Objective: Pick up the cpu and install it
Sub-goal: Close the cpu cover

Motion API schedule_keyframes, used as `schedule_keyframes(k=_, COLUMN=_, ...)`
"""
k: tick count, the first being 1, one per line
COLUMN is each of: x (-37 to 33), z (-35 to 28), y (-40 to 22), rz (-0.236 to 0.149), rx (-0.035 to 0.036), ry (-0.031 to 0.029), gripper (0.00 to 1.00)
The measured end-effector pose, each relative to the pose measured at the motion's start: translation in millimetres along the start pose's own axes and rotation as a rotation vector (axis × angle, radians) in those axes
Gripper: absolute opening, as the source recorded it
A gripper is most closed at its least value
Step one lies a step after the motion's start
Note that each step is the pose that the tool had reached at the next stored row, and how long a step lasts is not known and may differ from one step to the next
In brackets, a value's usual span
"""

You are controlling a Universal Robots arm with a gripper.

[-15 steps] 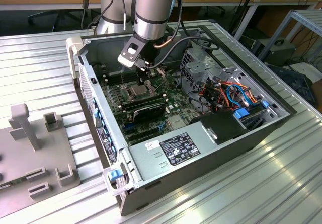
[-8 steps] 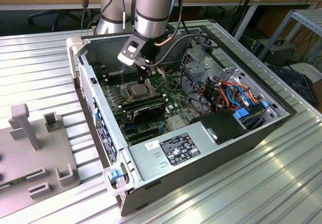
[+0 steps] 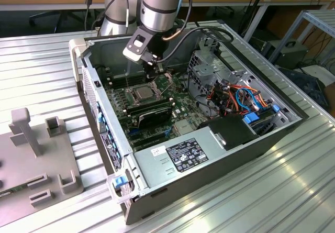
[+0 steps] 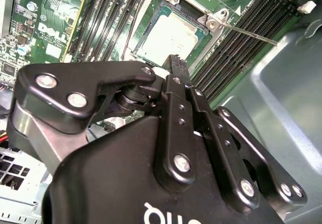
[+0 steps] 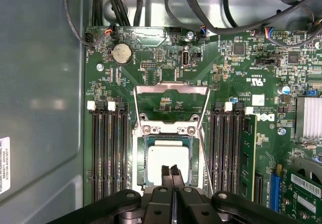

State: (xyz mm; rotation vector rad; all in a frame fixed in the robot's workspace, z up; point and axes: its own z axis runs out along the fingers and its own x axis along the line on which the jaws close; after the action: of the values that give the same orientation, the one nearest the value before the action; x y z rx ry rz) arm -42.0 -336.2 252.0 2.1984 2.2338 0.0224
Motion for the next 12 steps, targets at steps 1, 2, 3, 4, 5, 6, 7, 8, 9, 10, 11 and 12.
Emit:
schedule_keyframes(k=1, x=0.0, z=-1.9, y=0.0, rz=0.0, rx=0.0, ry=0.0, gripper=0.11)
schedule_keyframes(k=2, x=0.0, z=-2.0, y=0.0, rz=0.0, rx=0.0, ry=0.0, gripper=0.11)
schedule_keyframes(k=3, x=0.0, z=-2.2, y=0.0, rz=0.0, rx=0.0001, ry=0.0, gripper=0.11)
schedule_keyframes(k=4, x=0.0, z=-2.6, y=0.0, rz=0.0, rx=0.0, ry=0.0, gripper=0.11)
schedule_keyframes(k=5, x=0.0, z=-3.1, y=0.1, rz=0.0, rx=0.0, ry=0.0, gripper=0.11)
schedule_keyframes(k=6, x=0.0, z=-3.5, y=0.1, rz=0.0, rx=0.0, ry=0.0, gripper=0.11)
schedule_keyframes(k=7, x=0.0, z=-3.6, y=0.1, rz=0.0, rx=0.0, ry=0.0, gripper=0.11)
schedule_keyframes(k=8, x=0.0, z=-3.6, y=0.1, rz=0.0, rx=0.0, ry=-0.0001, gripper=0.11)
schedule_keyframes(k=9, x=0.0, z=-3.7, y=0.1, rz=0.0, rx=0.0, ry=-0.0001, gripper=0.11)
schedule_keyframes(k=10, x=0.0, z=-3.7, y=0.1, rz=0.0, rx=0.0, ry=0.0, gripper=0.11)
schedule_keyframes(k=11, x=0.0, z=-3.7, y=0.1, rz=0.0, rx=0.0, ry=0.0, gripper=0.11)
schedule_keyframes(k=12, x=0.0, z=-3.8, y=0.1, rz=0.0, rx=0.0, ry=-0.0001, gripper=0.11)
